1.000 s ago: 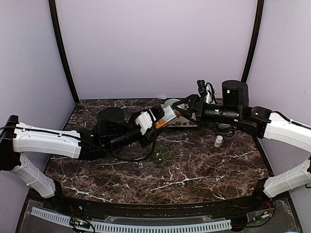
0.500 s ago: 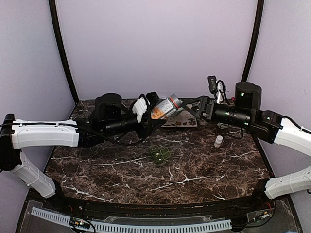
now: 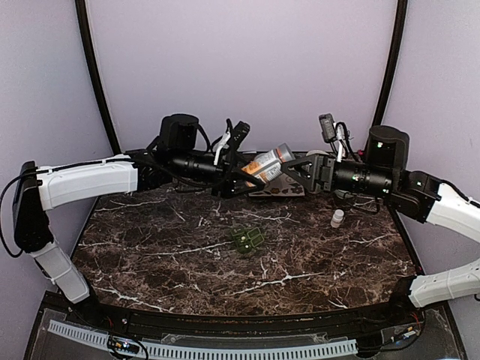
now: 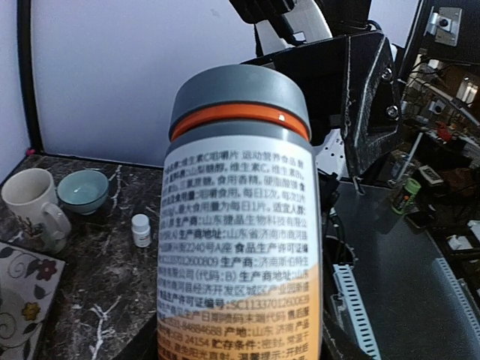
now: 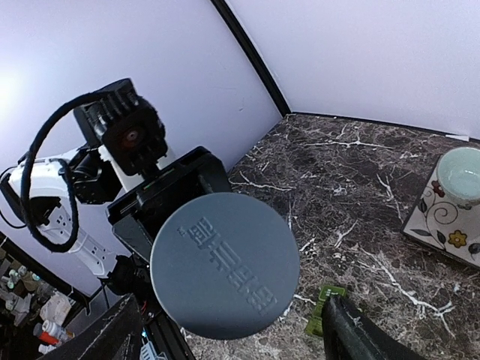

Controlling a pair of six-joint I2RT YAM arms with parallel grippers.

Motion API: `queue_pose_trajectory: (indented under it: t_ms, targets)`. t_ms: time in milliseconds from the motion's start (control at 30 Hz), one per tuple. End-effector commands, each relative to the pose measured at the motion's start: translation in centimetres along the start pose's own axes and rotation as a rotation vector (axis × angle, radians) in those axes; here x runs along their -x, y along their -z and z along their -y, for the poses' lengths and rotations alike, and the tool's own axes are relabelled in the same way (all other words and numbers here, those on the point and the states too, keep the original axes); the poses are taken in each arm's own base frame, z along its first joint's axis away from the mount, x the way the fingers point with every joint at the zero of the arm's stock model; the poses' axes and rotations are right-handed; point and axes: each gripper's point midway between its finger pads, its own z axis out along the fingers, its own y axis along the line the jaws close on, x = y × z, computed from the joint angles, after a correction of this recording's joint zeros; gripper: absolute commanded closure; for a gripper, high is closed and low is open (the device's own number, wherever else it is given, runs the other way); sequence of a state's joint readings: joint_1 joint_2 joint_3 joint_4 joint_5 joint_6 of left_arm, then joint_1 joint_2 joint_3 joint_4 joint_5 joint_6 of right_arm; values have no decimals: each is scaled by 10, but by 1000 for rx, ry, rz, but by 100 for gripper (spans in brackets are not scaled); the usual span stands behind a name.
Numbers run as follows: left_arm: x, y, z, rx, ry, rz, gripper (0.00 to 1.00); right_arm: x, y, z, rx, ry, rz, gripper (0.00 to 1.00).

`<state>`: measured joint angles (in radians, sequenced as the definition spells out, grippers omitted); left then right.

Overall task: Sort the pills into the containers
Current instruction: Screw the lid of the pill bottle onto the pill bottle.

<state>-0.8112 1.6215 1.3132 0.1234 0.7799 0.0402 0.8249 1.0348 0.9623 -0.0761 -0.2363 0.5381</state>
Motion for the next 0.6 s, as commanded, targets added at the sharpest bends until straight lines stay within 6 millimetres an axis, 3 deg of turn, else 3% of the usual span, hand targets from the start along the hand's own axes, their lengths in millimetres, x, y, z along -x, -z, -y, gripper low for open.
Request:
queue_pose_trajectory:
  t_ms: [0, 567]
  targets:
    - [5, 3, 36, -282, 126, -29, 100, 10, 8, -16, 66, 62, 26, 18]
    - [6, 1, 38, -383, 201, -35, 100, 2, 5, -23, 118, 49, -9, 27]
